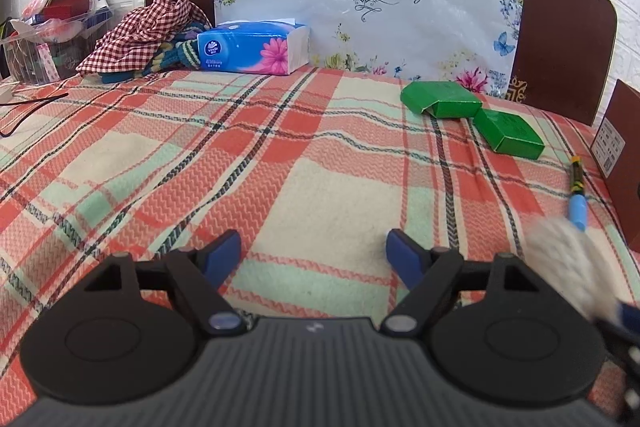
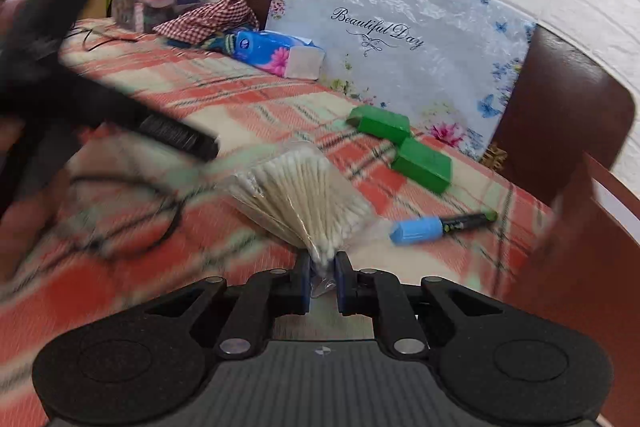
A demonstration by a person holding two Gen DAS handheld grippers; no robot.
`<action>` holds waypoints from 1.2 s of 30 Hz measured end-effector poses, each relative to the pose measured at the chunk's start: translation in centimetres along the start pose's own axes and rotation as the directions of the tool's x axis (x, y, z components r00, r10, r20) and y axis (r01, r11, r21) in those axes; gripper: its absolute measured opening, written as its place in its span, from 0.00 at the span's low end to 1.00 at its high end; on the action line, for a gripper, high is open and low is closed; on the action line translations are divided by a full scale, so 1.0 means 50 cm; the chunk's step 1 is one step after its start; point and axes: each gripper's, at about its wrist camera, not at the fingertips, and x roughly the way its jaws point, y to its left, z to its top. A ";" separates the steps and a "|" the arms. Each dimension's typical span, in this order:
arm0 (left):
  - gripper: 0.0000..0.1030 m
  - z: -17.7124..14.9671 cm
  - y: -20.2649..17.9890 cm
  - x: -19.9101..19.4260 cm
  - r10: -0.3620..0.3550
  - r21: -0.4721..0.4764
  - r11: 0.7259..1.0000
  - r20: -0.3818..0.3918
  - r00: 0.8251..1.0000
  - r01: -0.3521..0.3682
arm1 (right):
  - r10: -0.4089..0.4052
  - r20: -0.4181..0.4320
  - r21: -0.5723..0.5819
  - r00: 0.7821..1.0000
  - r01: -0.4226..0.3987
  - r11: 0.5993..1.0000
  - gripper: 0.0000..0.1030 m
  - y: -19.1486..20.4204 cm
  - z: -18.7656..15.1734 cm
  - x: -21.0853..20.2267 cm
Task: Organize objects
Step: 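Grasp the swab bag with the left gripper while the right gripper releases it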
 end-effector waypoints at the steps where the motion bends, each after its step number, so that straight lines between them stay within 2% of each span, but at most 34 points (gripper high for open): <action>1: 0.79 0.000 -0.001 0.000 0.002 0.004 1.000 -0.001 1.000 -0.002 | -0.017 -0.005 -0.013 1.000 0.017 1.000 0.12 -0.001 -0.020 -0.028; 3: 0.79 0.000 -0.004 -0.001 0.008 0.012 1.000 -0.002 1.000 -0.008 | -0.090 -0.025 -0.047 0.996 0.089 0.995 0.12 -0.008 -0.059 -0.077; 6: 0.80 -0.001 -0.012 -0.002 0.025 0.034 0.999 -0.007 1.000 -0.024 | -0.206 -0.069 -0.044 0.976 0.203 0.978 0.13 -0.040 -0.114 -0.140; 8: 0.80 0.001 -0.024 -0.007 0.039 0.063 0.997 -0.016 0.999 -0.038 | -0.241 -0.091 -0.013 0.966 0.241 0.970 0.16 -0.064 -0.144 -0.180; 9: 0.79 0.003 -0.034 -0.013 0.037 0.083 0.996 -0.021 0.999 -0.035 | -0.257 -0.094 0.003 0.962 0.259 0.966 0.23 -0.074 -0.159 -0.198; 11: 0.78 0.008 -0.062 -0.038 -0.048 0.093 0.994 -0.046 0.998 0.052 | -0.270 -0.096 0.055 0.958 0.276 0.960 0.38 -0.097 -0.180 -0.231; 12: 0.78 0.008 -0.083 -0.058 -0.113 0.088 0.989 -0.050 0.992 0.117 | -0.264 -0.095 0.098 0.960 0.273 0.957 0.48 -0.110 -0.189 -0.245; 13: 0.78 0.009 -0.109 -0.082 -0.178 0.092 0.979 -0.049 0.983 0.182 | -0.244 -0.100 0.153 0.965 0.257 0.954 0.53 -0.128 -0.193 -0.254; 14: 0.78 0.010 -0.139 -0.105 -0.244 0.102 0.963 -0.053 0.968 0.249 | -0.215 -0.103 0.216 0.971 0.233 0.948 0.55 -0.148 -0.197 -0.259; 15: 0.78 0.010 -0.169 -0.126 -0.321 0.105 0.939 -0.072 0.944 0.327 | -0.190 -0.101 0.276 0.977 0.211 0.938 0.56 -0.166 -0.199 -0.261; 16: 0.78 0.008 -0.198 -0.143 -0.402 0.101 0.905 -0.107 0.909 0.412 | -0.170 -0.098 0.329 0.981 0.193 0.924 0.57 -0.180 -0.202 -0.263; 17: 0.78 0.003 -0.229 -0.155 -0.475 0.094 0.866 -0.151 0.867 0.491 | -0.147 -0.094 0.376 0.985 0.172 0.910 0.58 -0.196 -0.202 -0.261; 18: 0.78 -0.004 -0.258 -0.165 -0.524 0.092 0.832 -0.190 0.830 0.546 | -0.122 -0.085 0.416 0.989 0.146 0.897 0.59 -0.206 -0.203 -0.259; 19: 0.78 -0.009 -0.283 -0.173 -0.550 0.095 0.811 -0.217 0.807 0.578 | -0.097 -0.073 0.451 0.993 0.120 0.885 0.60 -0.215 -0.203 -0.259; 21: 0.78 -0.016 -0.319 -0.177 -0.577 0.074 0.788 -0.261 0.774 0.612 | -0.062 -0.053 0.487 0.997 0.080 0.870 0.62 -0.224 -0.199 -0.250; 23: 0.78 -0.022 -0.335 -0.158 -0.615 -0.007 0.762 -0.319 0.721 0.647 | -0.041 -0.052 0.484 0.998 0.061 0.873 0.63 -0.221 -0.196 -0.237; 24: 0.76 -0.028 -0.343 -0.146 -0.615 -0.030 0.761 -0.349 0.707 0.648 | -0.035 -0.059 0.475 0.998 0.059 0.878 0.63 -0.218 -0.194 -0.227; 25: 0.71 -0.037 -0.354 -0.134 -0.592 -0.025 0.775 -0.381 0.710 0.632 | -0.026 -0.063 0.470 0.998 0.053 0.881 0.63 -0.215 -0.191 -0.215; 26: 0.62 -0.049 -0.364 -0.121 -0.558 -0.004 0.793 -0.407 0.723 0.610 | -0.006 -0.064 0.466 0.998 0.035 0.884 0.63 -0.216 -0.191 -0.206; 27: 0.55 -0.055 -0.364 -0.123 -0.560 0.017 0.792 -0.377 0.738 0.610 | 0.012 -0.068 0.465 0.998 0.021 0.885 0.62 -0.215 -0.191 -0.198; 28: 0.49 -0.057 -0.366 -0.125 -0.565 0.030 0.786 -0.369 0.738 0.617 | 0.010 -0.069 0.457 0.998 0.023 0.889 0.58 -0.210 -0.189 -0.188; 29: 0.45 -0.057 -0.369 -0.125 -0.571 0.027 0.781 -0.375 0.731 0.624 | 0.010 -0.065 0.441 0.998 0.020 0.897 0.52 -0.203 -0.187 -0.183; 30: 0.44 -0.055 -0.370 -0.125 -0.567 0.027 0.784 -0.373 0.735 0.620 | 0.023 -0.060 0.425 0.998 0.004 0.905 0.41 -0.196 -0.183 -0.179; 33: 0.43 -0.036 -0.365 -0.144 -0.567 0.049 0.784 -0.348 0.746 0.619 | -0.016 -0.052 0.391 0.999 0.035 0.920 0.36 -0.179 -0.175 -0.179; 34: 0.43 -0.027 -0.365 -0.156 -0.577 0.065 0.776 -0.328 0.748 0.627 | -0.028 -0.035 0.398 0.999 0.040 0.916 0.33 -0.179 -0.175 -0.185; 36: 0.43 0.003 -0.363 -0.188 -0.601 0.099 0.759 -0.276 0.750 0.644 | -0.066 0.029 0.408 0.997 0.048 0.912 0.33 -0.181 -0.172 -0.209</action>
